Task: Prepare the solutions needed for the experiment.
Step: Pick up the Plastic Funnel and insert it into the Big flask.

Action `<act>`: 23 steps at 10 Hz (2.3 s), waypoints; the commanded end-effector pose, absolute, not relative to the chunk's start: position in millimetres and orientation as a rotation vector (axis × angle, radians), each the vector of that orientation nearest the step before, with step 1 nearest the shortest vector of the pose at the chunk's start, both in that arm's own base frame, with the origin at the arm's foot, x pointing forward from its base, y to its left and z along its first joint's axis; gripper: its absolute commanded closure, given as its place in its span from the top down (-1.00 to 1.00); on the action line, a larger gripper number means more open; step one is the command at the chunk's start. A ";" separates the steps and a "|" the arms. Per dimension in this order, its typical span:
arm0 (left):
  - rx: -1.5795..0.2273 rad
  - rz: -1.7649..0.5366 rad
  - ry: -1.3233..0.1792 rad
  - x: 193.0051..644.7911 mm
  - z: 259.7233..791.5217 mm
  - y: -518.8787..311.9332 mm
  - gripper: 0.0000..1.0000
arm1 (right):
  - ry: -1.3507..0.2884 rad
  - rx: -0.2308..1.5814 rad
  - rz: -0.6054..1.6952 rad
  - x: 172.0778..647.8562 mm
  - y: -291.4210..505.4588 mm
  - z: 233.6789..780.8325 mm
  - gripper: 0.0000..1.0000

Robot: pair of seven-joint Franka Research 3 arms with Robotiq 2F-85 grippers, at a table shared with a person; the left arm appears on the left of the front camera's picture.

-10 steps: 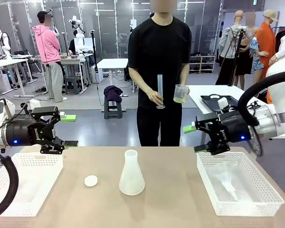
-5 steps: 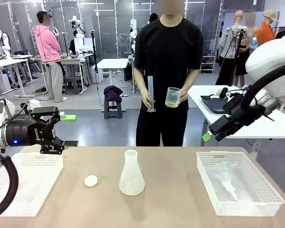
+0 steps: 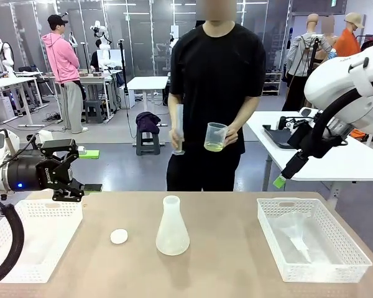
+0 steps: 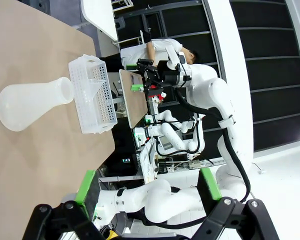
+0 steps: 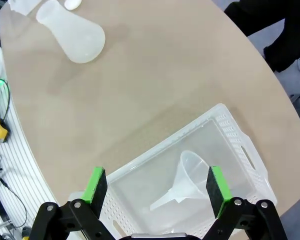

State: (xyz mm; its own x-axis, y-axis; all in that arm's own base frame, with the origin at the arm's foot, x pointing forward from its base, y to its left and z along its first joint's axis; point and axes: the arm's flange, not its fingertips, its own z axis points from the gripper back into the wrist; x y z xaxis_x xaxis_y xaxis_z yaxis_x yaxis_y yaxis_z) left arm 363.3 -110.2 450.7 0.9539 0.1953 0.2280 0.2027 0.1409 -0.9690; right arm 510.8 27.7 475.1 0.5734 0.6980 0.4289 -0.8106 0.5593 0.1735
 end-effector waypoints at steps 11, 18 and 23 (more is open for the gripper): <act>-1.436 -0.006 -0.338 362.7 451.3 -108.4 1.00 | -0.228 0.247 1.609 560.7 1.9 470.7 1.00; -1.436 -0.006 -0.338 362.7 451.3 -108.4 1.00 | 0.043 0.236 1.621 574.4 24.3 435.2 1.00; -1.436 -0.006 -0.338 362.7 451.3 -108.4 1.00 | 0.134 0.265 1.624 563.9 38.1 394.3 1.00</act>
State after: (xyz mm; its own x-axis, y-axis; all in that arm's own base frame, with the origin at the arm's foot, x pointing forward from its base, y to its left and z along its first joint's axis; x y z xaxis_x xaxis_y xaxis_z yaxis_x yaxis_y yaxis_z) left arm 363.1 -110.1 450.4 0.9540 0.1952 0.2274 0.2022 0.1409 -0.9692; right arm 566.3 38.7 397.1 -0.0641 0.9896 0.1285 -0.9696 -0.0922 0.2268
